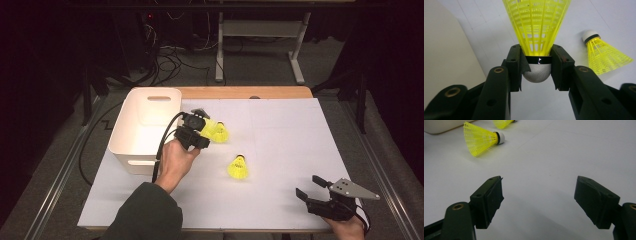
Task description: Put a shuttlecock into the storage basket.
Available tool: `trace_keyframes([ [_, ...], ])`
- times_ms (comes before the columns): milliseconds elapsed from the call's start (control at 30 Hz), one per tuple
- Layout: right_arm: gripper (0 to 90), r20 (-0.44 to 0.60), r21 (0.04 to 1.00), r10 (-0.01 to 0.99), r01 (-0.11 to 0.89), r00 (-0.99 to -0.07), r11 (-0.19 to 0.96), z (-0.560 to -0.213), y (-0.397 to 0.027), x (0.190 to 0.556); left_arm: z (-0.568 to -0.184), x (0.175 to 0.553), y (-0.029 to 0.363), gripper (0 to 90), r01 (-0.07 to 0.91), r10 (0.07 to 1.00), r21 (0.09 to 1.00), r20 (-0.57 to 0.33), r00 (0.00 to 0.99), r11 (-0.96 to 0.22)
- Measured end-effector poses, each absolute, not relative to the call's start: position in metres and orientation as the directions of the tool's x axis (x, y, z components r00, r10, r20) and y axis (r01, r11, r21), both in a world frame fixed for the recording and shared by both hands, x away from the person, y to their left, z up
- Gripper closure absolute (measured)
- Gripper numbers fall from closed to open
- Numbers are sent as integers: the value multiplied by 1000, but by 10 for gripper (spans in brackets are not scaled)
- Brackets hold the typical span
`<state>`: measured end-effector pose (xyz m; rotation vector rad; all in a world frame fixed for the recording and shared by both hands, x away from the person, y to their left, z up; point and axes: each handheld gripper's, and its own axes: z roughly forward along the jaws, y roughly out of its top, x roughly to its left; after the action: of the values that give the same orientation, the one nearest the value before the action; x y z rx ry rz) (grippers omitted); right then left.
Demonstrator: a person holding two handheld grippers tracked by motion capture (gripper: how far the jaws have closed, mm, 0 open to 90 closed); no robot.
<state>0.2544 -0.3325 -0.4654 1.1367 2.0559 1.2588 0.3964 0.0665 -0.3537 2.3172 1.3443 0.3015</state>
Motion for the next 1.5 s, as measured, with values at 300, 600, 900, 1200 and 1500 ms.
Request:
trace_keyframes([
  [300,232,27,883,838,406,-545,236,-466,-332,255,-351,409,75,648,788,876,464,-52,480,-405],
  [600,232,28,883,838,407,-544,235,-466,-332,255,-343,412,72,648,778,871,475,-47,489,-411],
  [900,232,28,884,837,404,-546,234,-466,-333,255,-341,424,78,648,794,880,463,-63,471,-393],
  [1200,232,30,884,837,405,-546,233,-466,-333,255,-328,429,82,647,788,880,476,-56,471,-391],
  [1500,232,29,885,836,403,-547,233,-466,-333,255,-318,438,92,648,802,883,473,-98,460,-365],
])
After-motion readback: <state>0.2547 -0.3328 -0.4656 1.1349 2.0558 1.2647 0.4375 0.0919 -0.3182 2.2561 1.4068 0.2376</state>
